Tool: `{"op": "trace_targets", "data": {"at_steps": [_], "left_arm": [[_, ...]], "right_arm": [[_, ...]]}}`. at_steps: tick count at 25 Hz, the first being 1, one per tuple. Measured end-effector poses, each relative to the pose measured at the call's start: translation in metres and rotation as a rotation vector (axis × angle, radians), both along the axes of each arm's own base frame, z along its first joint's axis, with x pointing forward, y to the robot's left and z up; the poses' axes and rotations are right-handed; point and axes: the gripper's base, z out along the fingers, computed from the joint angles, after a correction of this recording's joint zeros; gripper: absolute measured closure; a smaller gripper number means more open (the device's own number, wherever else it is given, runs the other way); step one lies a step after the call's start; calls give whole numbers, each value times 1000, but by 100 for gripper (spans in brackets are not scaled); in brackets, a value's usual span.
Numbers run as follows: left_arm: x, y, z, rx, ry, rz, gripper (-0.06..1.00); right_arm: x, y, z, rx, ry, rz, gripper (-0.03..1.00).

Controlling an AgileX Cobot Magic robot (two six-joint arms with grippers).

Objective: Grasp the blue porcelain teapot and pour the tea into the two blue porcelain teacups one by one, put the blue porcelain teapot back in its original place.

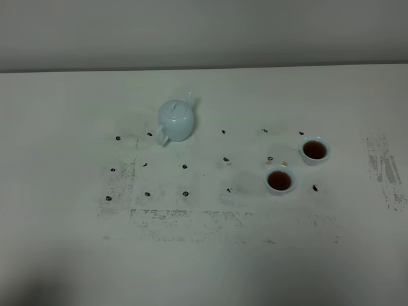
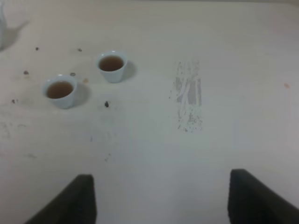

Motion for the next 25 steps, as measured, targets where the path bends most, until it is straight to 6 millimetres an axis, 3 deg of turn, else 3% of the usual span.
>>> {"op": "trace_targets", "data": {"at_steps": [25], "left_arm": [[-6,0,0,4,-41,-62,68]], "right_arm": [[0,0,0,0,0,0,40]]}}
